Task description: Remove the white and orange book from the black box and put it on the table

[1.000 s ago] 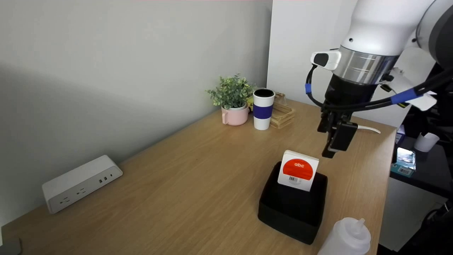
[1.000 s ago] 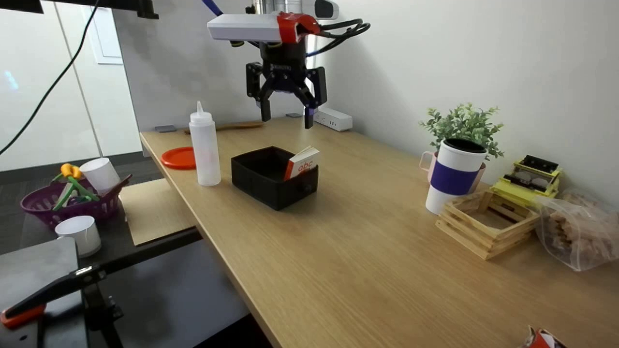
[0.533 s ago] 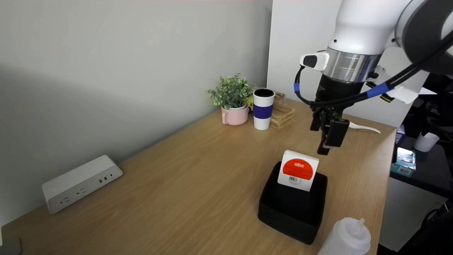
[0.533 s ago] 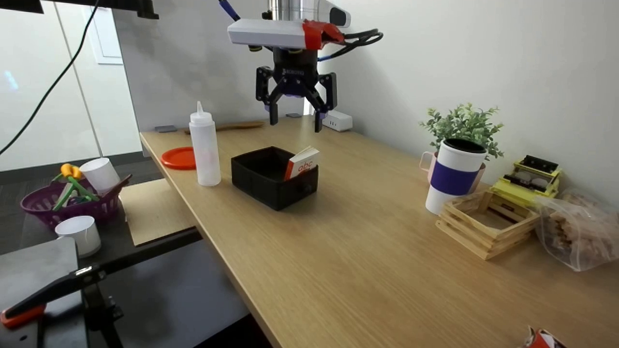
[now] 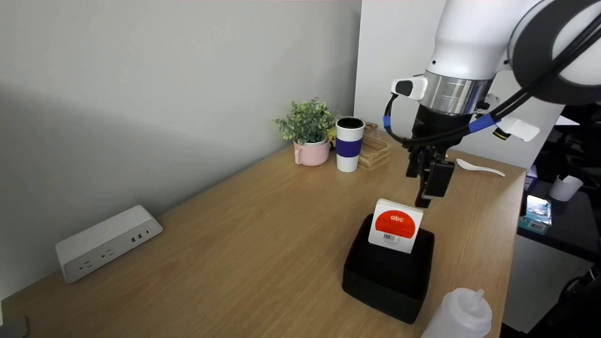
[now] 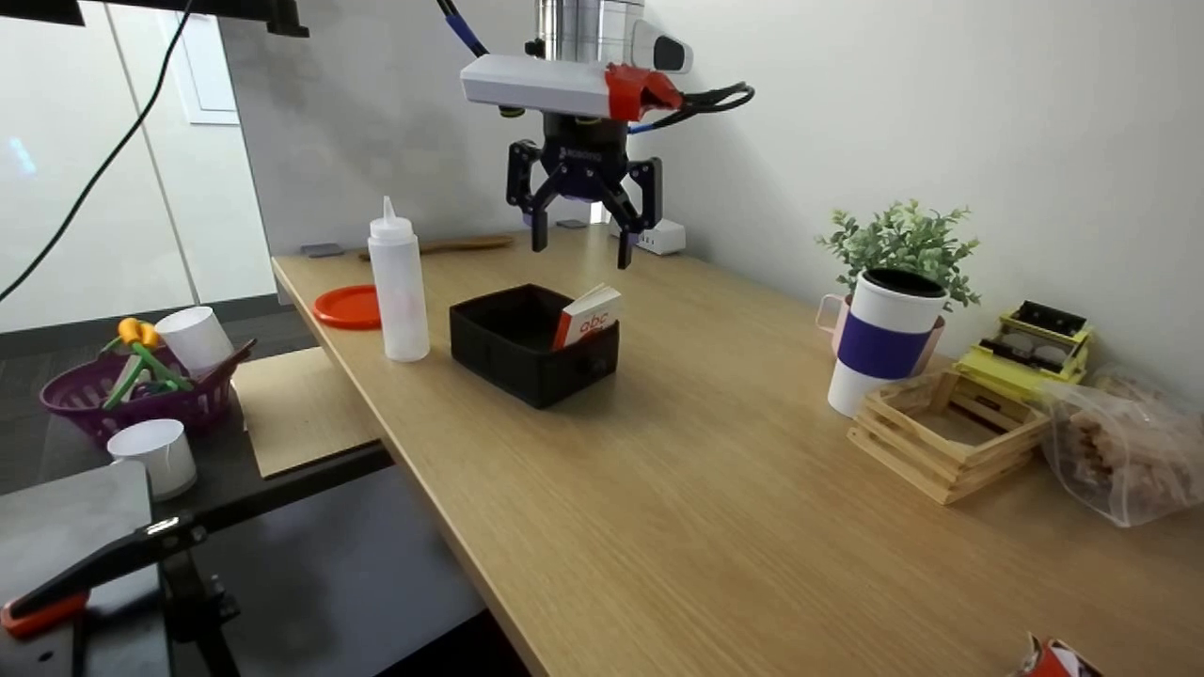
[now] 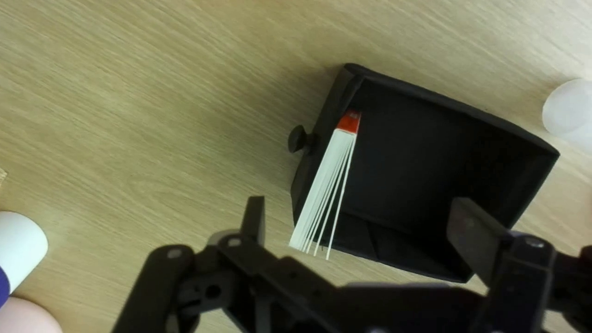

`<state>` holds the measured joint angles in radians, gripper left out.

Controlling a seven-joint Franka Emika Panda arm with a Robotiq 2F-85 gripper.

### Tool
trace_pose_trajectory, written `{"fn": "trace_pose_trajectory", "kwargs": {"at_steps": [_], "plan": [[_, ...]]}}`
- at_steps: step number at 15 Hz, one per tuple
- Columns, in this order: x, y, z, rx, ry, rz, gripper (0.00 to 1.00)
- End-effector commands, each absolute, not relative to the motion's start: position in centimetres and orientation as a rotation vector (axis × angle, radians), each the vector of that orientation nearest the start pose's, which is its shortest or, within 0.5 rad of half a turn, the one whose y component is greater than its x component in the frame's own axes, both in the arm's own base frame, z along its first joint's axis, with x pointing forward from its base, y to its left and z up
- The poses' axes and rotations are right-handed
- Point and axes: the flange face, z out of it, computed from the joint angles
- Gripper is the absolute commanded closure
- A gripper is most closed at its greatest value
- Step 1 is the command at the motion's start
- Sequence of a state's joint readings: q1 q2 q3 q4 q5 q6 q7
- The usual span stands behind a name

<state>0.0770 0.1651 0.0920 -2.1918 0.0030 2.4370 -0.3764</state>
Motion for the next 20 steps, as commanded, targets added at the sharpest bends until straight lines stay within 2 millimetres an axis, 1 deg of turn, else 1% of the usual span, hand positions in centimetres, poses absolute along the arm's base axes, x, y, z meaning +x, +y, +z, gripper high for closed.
{"fn": "trace_pose_trajectory", "kwargs": {"at_steps": [1,3,7,9,12,15,17,18,20], "plan": [[57.3,9.1,31.2,-2.925,-0.895,-0.150,0.00],[58.4,9.3,31.0,-2.875,-0.933,-0.149,0.00],[60.4,9.9,30.0,-2.818,-0.981,-0.119,0.00],[61.0,10.2,29.3,-2.816,-0.960,-0.067,0.00],[60.8,10.3,28.5,-2.857,-0.850,0.063,0.00],[60.2,10.2,28.2,-2.904,-0.721,0.161,0.00],[59.9,10.1,28.1,-2.916,-0.665,0.211,0.00],[59.9,10.0,27.9,-2.921,-0.661,0.241,0.00],[59.9,9.8,27.6,-2.933,-0.708,0.327,0.00]]}}
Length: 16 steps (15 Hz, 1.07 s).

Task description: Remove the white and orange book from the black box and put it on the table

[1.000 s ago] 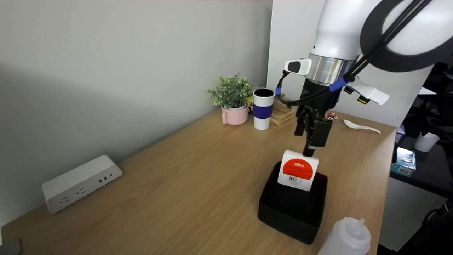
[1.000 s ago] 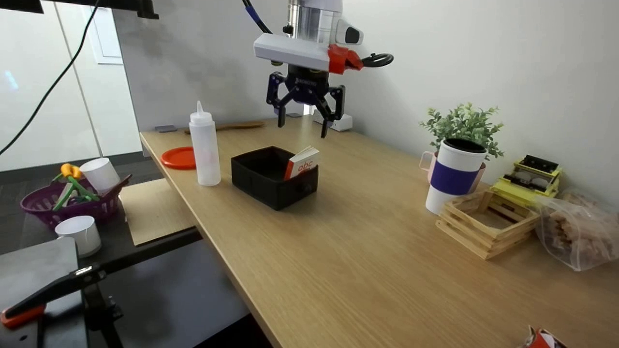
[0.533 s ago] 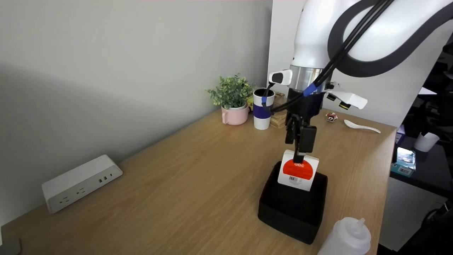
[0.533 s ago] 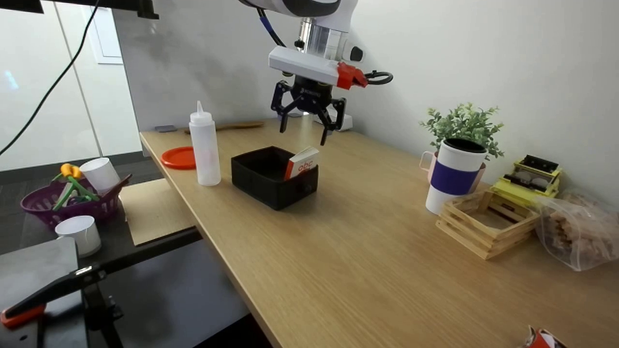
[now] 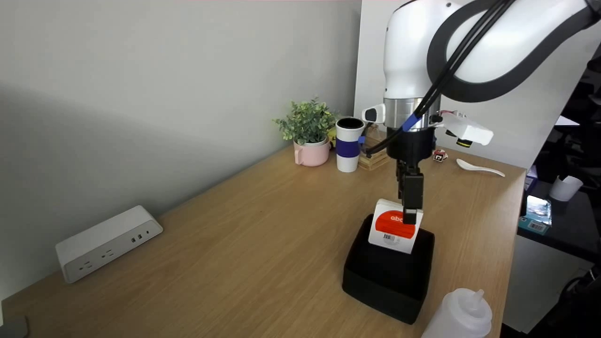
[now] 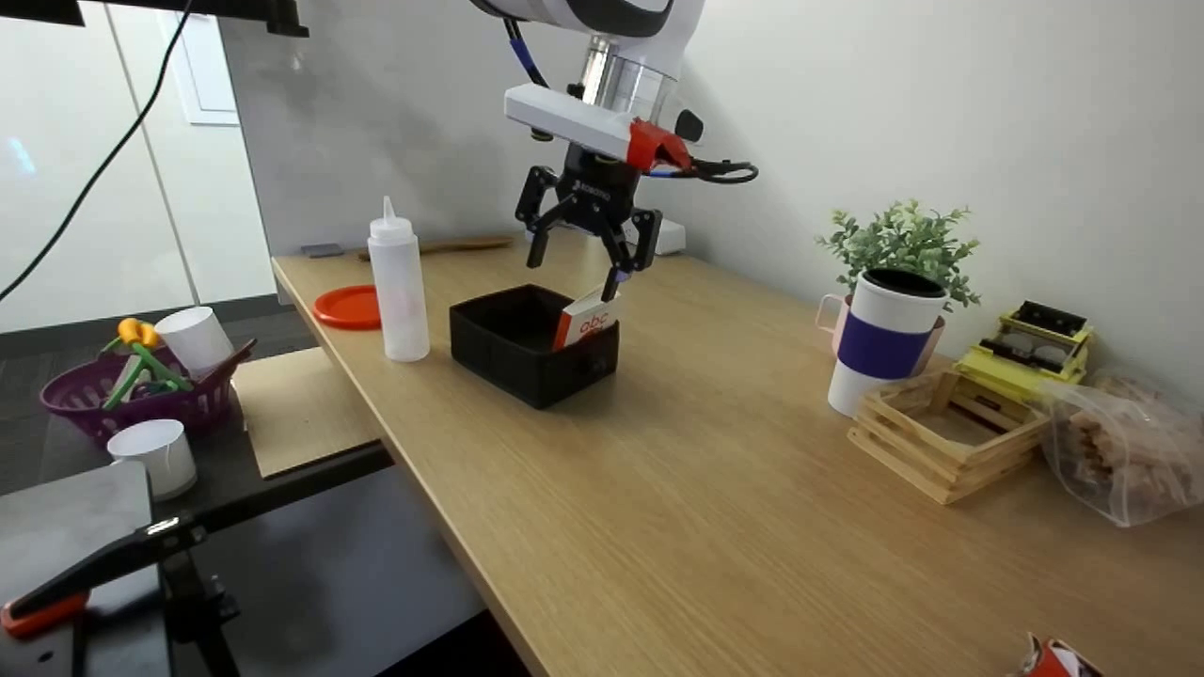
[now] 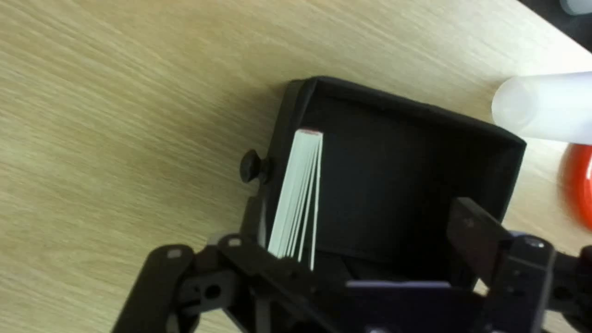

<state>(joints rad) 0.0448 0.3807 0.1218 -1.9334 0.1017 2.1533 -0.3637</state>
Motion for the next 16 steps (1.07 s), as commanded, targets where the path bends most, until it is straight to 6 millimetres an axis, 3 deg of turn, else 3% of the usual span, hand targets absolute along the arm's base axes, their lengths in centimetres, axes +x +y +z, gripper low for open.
{"fn": "trace_pose_trajectory", "kwargs": {"at_steps": [1,4,10,16], "plan": [[59.9,9.7,27.4,-2.934,-0.733,0.360,0.00],[60.7,9.5,27.1,-2.912,-0.839,0.416,0.00],[63.7,10.7,26.1,-2.776,-1.080,0.303,0.00],[65.4,11.0,24.7,-2.730,-1.100,0.304,0.00]]}}
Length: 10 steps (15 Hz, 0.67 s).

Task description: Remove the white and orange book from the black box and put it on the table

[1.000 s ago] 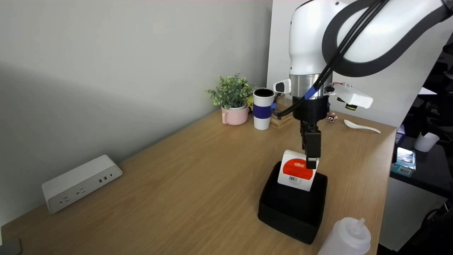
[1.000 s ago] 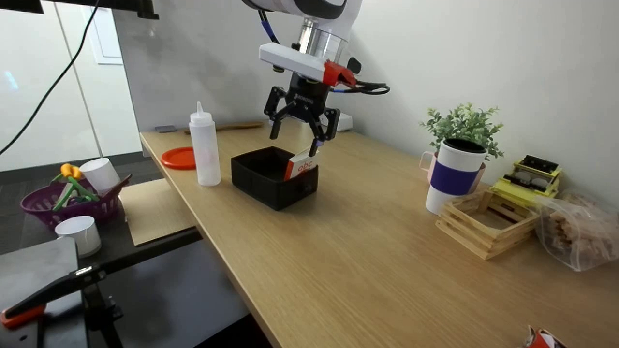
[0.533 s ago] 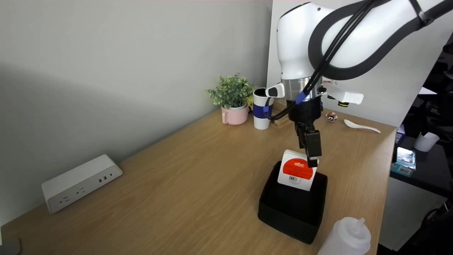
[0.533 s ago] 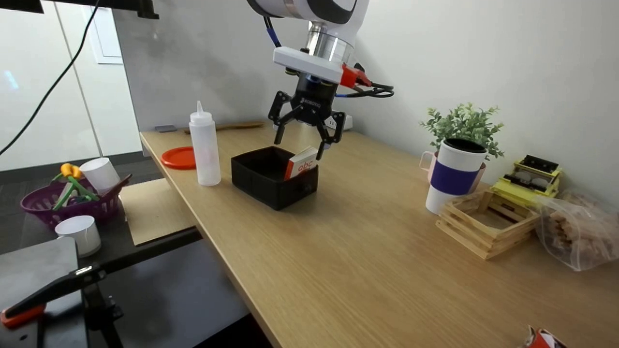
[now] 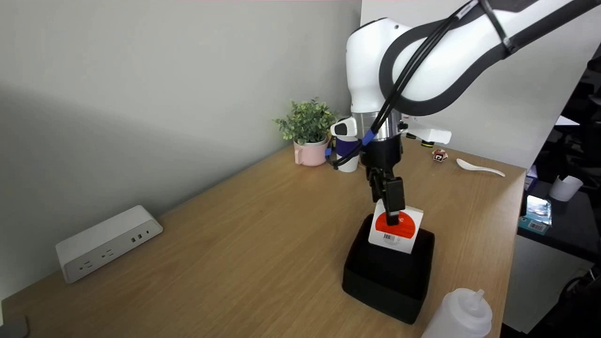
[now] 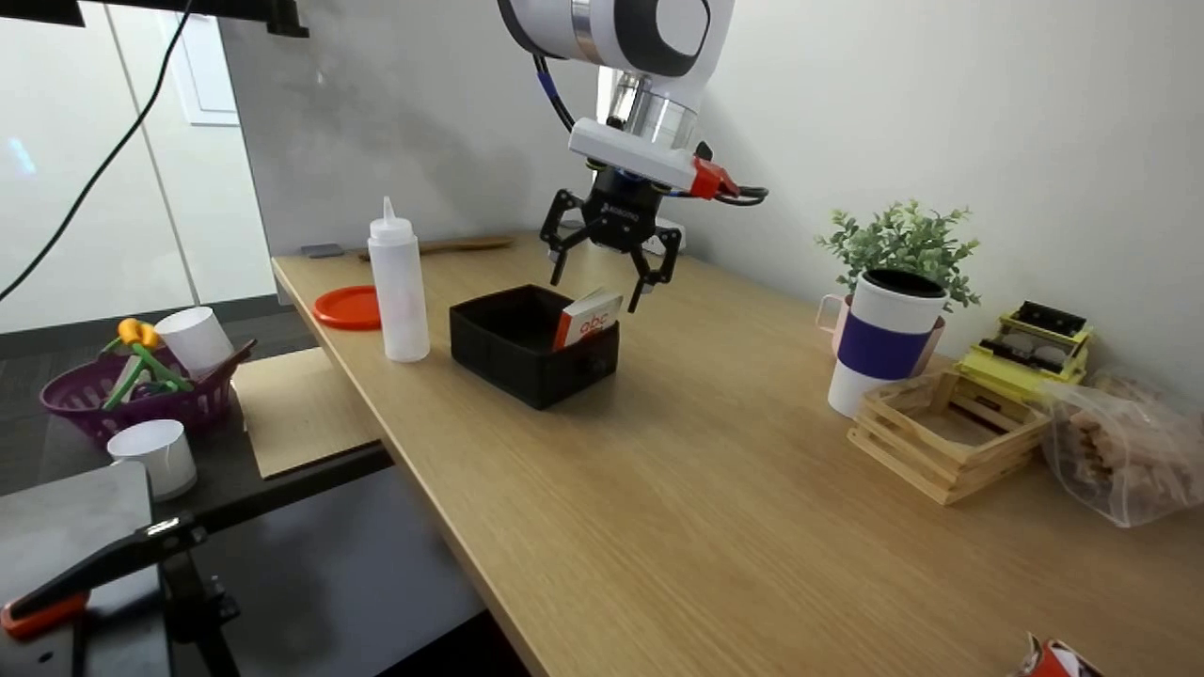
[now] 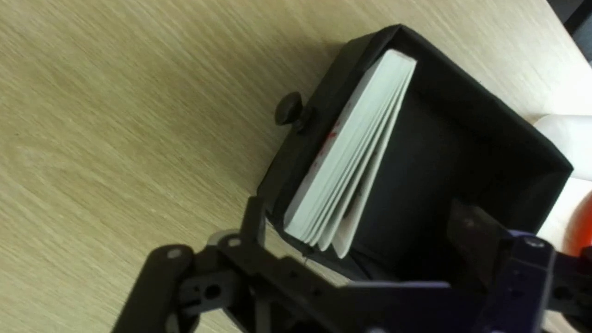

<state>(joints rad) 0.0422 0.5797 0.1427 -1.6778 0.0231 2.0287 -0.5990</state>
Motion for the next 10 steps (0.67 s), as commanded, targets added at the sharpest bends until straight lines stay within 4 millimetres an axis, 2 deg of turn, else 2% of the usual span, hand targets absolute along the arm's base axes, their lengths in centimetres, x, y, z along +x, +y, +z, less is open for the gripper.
{"fn": "trace_pose_trajectory", "kwargs": {"at_steps": [1,5,10], "plan": [[65.4,10.8,24.4,-2.734,-1.087,0.312,0.00],[65.1,10.8,24.5,-2.780,-1.008,0.350,0.00],[63.8,11.2,25.7,-2.857,-0.818,0.431,0.00]]}}
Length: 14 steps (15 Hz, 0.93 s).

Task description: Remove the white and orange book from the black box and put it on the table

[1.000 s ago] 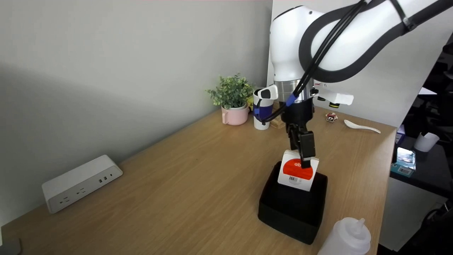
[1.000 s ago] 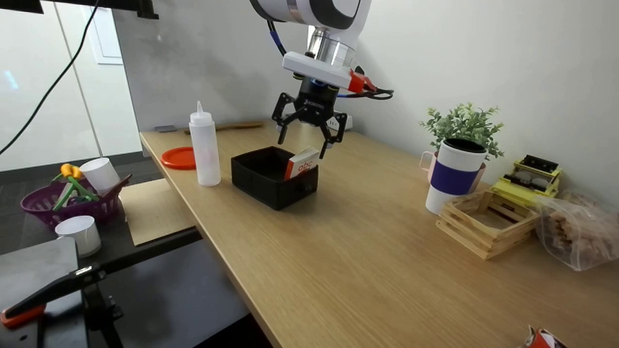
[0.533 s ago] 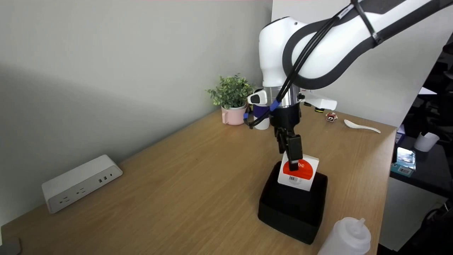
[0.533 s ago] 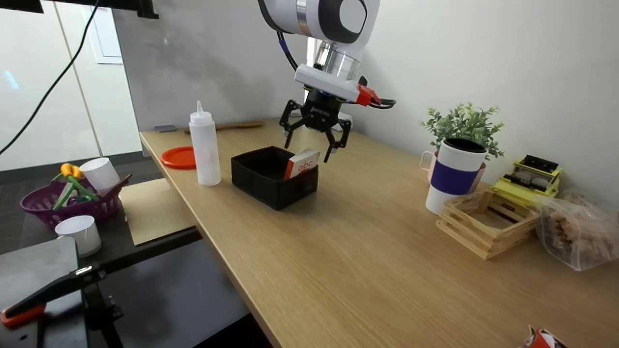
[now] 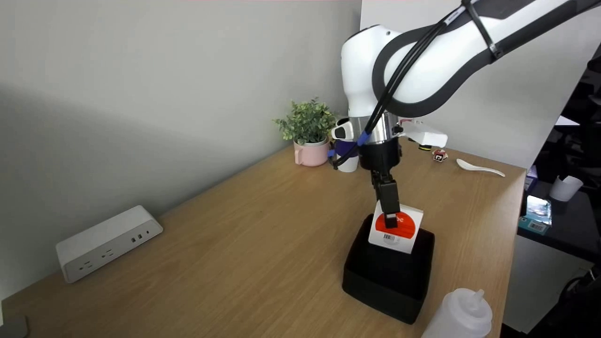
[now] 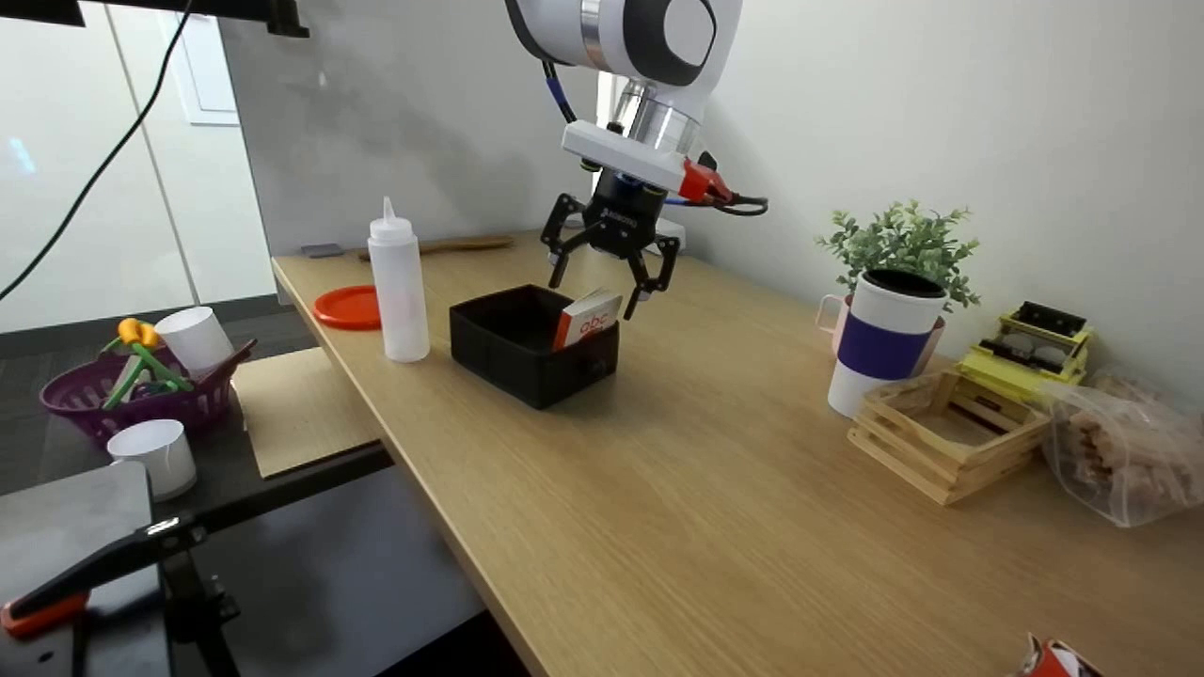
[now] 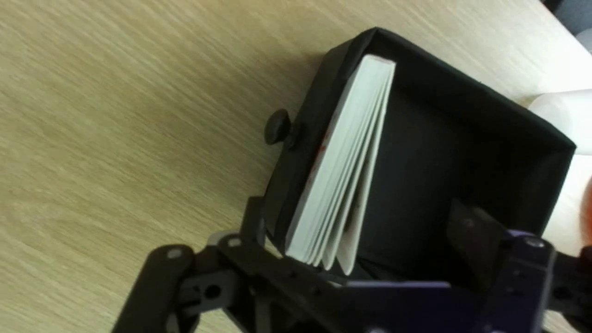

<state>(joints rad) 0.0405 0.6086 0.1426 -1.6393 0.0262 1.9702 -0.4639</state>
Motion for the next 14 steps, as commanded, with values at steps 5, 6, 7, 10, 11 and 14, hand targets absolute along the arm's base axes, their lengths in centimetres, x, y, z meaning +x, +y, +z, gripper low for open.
{"fn": "trace_pose_trajectory", "kwargs": {"at_steps": [5,6,7,10,11,14], "plan": [[62.6,10.9,26.1,-2.851,-0.713,0.539,0.00],[62.5,10.9,26.2,-2.848,-0.701,0.563,0.00],[62.4,10.8,26.2,-2.846,-0.697,0.579,0.00],[62.2,10.7,26.2,-2.842,-0.702,0.632,0.00],[62.2,10.6,26.0,-2.839,-0.705,0.649,0.00],[62.4,9.9,25.6,-2.819,-0.707,0.685,0.00]]}}
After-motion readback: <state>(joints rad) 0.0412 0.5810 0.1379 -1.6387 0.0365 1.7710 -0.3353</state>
